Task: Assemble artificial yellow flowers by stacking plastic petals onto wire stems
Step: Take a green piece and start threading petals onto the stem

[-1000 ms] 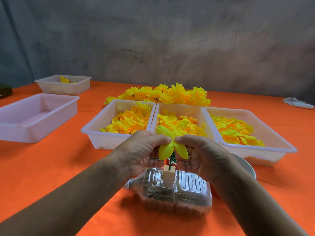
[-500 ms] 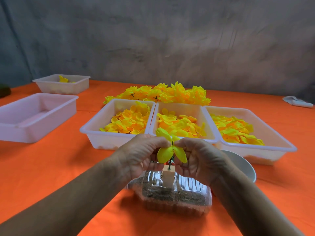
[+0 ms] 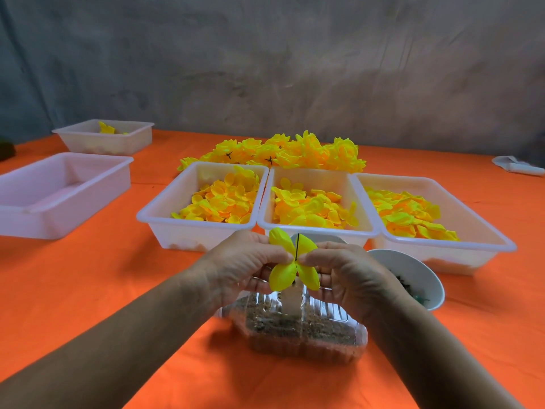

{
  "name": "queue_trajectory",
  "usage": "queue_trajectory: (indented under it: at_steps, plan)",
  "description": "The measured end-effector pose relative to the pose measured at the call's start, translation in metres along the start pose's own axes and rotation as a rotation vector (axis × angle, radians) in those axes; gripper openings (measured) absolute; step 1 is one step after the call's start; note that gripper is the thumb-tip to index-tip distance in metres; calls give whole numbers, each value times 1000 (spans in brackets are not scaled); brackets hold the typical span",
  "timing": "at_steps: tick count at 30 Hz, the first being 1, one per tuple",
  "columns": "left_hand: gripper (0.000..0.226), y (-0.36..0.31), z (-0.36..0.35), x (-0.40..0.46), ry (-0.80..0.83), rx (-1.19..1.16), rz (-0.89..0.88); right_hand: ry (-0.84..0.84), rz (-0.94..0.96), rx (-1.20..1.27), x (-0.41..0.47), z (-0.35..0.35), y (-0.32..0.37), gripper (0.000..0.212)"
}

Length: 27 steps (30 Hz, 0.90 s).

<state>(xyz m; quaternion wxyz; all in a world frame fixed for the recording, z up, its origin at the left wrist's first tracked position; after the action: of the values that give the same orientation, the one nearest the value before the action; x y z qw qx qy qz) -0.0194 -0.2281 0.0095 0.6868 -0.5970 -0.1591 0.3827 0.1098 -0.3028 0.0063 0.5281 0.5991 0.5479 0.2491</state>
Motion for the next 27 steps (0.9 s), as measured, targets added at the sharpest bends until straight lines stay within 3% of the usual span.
queue_trajectory:
  at_steps: [19, 27]
  plan:
    - [4, 7, 3, 7, 19, 111, 32, -11, -36, 64, -1, 2, -7, 15]
    - [14, 5, 2, 8, 52, 144, 86, -48, 9, -24, 0, 3, -11, 18]
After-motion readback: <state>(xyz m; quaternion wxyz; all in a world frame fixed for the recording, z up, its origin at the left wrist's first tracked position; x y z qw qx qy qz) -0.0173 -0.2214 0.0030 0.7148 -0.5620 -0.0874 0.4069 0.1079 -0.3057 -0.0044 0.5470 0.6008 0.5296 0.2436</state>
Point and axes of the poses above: each hand's wrist, its own x-axis towards the middle knuckle, its own z-axis out of the back of the hand, y = z × x, the point moved 2 cm from there along x, towards the middle knuckle, and after that the axes turned 13 degrees about x, right-handed, at the moved point
